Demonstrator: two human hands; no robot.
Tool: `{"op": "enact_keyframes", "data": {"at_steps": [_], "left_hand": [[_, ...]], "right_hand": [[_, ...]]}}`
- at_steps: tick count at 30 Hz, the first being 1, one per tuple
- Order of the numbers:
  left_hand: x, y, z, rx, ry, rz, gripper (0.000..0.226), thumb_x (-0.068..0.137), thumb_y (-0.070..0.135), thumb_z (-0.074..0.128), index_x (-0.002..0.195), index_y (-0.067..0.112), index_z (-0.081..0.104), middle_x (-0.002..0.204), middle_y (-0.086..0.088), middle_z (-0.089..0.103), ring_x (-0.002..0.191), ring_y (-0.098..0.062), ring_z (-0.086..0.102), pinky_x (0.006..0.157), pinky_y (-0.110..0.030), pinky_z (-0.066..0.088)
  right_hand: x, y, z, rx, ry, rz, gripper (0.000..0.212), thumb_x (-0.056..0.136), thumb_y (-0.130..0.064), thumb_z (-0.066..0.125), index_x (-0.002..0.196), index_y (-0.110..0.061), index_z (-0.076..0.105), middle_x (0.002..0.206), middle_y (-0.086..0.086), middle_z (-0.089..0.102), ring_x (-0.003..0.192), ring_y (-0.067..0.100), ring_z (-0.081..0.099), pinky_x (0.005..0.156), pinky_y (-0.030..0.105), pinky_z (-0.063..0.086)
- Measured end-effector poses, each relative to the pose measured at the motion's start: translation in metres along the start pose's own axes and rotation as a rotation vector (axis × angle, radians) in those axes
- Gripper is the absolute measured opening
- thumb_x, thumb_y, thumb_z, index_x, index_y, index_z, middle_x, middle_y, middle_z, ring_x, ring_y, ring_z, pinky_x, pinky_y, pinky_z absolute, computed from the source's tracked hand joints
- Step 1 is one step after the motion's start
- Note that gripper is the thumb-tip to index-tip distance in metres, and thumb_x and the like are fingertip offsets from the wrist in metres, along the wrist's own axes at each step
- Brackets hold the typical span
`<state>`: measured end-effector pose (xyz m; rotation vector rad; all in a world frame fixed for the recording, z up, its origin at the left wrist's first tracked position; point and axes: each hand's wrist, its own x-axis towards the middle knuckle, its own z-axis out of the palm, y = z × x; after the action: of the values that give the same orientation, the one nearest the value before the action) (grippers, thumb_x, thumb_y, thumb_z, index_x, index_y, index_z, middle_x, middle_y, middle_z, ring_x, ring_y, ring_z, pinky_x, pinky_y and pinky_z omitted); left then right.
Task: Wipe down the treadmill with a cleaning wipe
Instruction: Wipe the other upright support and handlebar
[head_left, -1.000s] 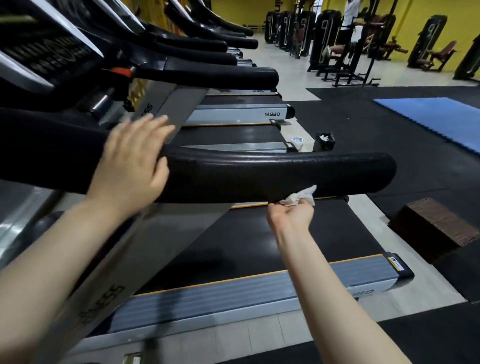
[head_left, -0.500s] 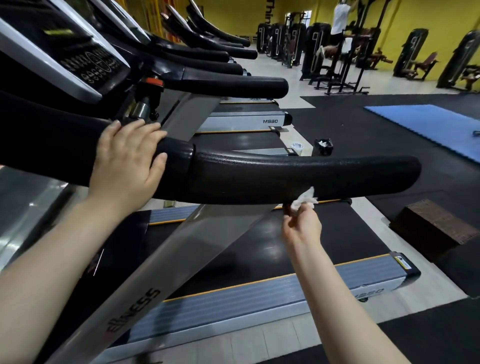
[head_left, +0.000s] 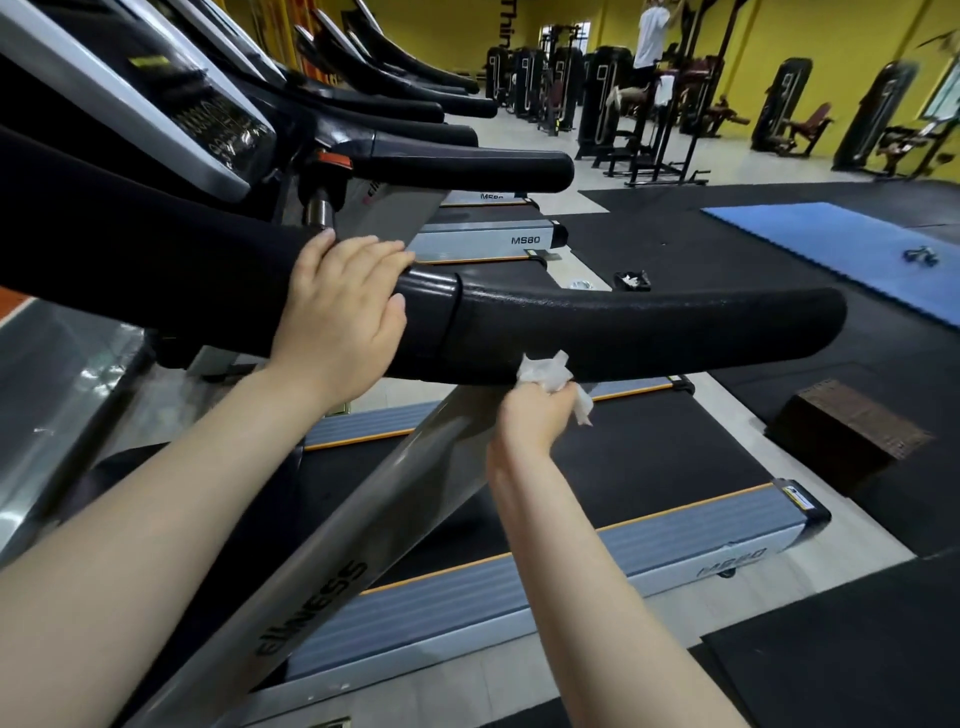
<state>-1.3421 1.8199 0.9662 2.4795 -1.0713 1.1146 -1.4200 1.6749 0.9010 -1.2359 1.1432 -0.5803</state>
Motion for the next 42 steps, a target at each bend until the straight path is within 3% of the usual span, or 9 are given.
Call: {"op": "enact_keyframes", "data": {"at_steps": [1,3,4,8,15,26,30,34,42], "left_hand": [[0.000,0.000,-0.001,-0.014,-0.008,-0.001,0.049,0.092,0.027,0.036,0.134,0.013,0.058,0.138,-0.002,0.058,0.133,-0.022,0.046,0.119,-0.041,0.011],[0.001,0.000,-0.003,-0.032,-0.021,-0.002,0.049,0.091,0.026,0.034,0.133,0.014,0.058,0.135,0.000,0.059,0.131,-0.021,0.047,0.118,-0.040,0.015],[0.001,0.000,-0.003,-0.039,-0.027,-0.004,0.049,0.090,0.025,0.033,0.132,0.015,0.058,0.134,0.000,0.059,0.130,-0.020,0.047,0.118,-0.040,0.016],[0.001,-0.001,-0.005,-0.056,-0.038,-0.003,0.051,0.088,0.025,0.032,0.130,0.015,0.059,0.132,-0.001,0.061,0.127,-0.021,0.049,0.116,-0.037,0.015],[0.001,-0.002,-0.008,-0.081,-0.072,-0.010,0.055,0.087,0.027,0.027,0.131,0.015,0.059,0.133,0.000,0.061,0.127,-0.020,0.049,0.116,-0.034,0.011],[0.004,-0.009,-0.018,-0.164,-0.163,0.005,0.068,0.083,0.032,0.017,0.137,0.019,0.056,0.142,0.004,0.054,0.135,-0.014,0.041,0.117,-0.032,0.007],[0.001,-0.007,-0.015,-0.159,-0.124,0.003,0.060,0.085,0.028,0.024,0.134,0.018,0.059,0.138,0.003,0.058,0.131,-0.016,0.045,0.116,-0.033,0.010],[0.000,-0.008,-0.016,-0.169,-0.116,0.003,0.057,0.087,0.024,0.027,0.136,0.019,0.056,0.140,0.004,0.056,0.133,-0.015,0.042,0.117,-0.031,0.007],[-0.003,0.014,-0.006,-0.152,-0.039,-0.096,0.054,0.082,0.021,0.040,0.133,0.013,0.057,0.141,-0.002,0.056,0.140,-0.021,0.038,0.123,-0.040,0.005]], "right_hand": [[-0.005,0.008,0.009,-0.203,-0.008,-0.160,0.046,0.098,-0.016,0.031,0.143,-0.015,0.037,0.137,0.013,0.046,0.101,0.014,0.051,0.075,0.027,0.043],[-0.021,0.001,0.019,0.424,-0.106,0.138,0.040,0.101,-0.022,0.038,0.140,-0.011,0.038,0.134,0.017,0.049,0.091,0.014,0.050,0.069,0.023,0.040],[-0.029,0.007,0.024,0.467,-0.131,0.109,0.038,0.102,-0.020,0.038,0.138,-0.007,0.035,0.126,0.019,0.052,0.086,0.016,0.049,0.066,0.025,0.039],[-0.058,0.009,0.036,0.241,-0.189,0.007,0.021,0.095,-0.014,0.050,0.112,-0.004,0.044,0.097,0.008,0.052,0.078,0.019,0.051,0.072,0.029,0.041],[-0.065,-0.010,0.025,0.627,-0.392,0.313,0.020,0.083,0.013,0.049,0.085,-0.004,0.061,0.072,0.005,0.056,0.051,0.010,0.051,0.037,0.015,0.035],[-0.057,0.003,0.025,0.753,-0.596,0.349,0.024,0.089,0.015,0.042,0.092,-0.001,0.059,0.087,0.014,0.062,0.067,0.019,0.063,0.082,0.030,0.055],[-0.047,-0.002,0.013,0.670,-0.639,0.378,0.021,0.093,0.009,0.039,0.095,0.002,0.058,0.107,0.023,0.060,0.111,0.034,0.063,0.063,0.035,0.061],[-0.032,-0.003,-0.016,0.663,-0.745,0.420,0.024,0.096,0.006,0.037,0.112,0.010,0.055,0.105,0.027,0.063,0.089,0.032,0.068,0.072,0.038,0.059],[0.023,-0.009,-0.097,0.612,-0.935,0.261,0.024,0.089,0.002,0.054,0.107,0.007,0.069,0.106,0.017,0.065,0.094,0.019,0.065,0.085,0.029,0.058]]}}
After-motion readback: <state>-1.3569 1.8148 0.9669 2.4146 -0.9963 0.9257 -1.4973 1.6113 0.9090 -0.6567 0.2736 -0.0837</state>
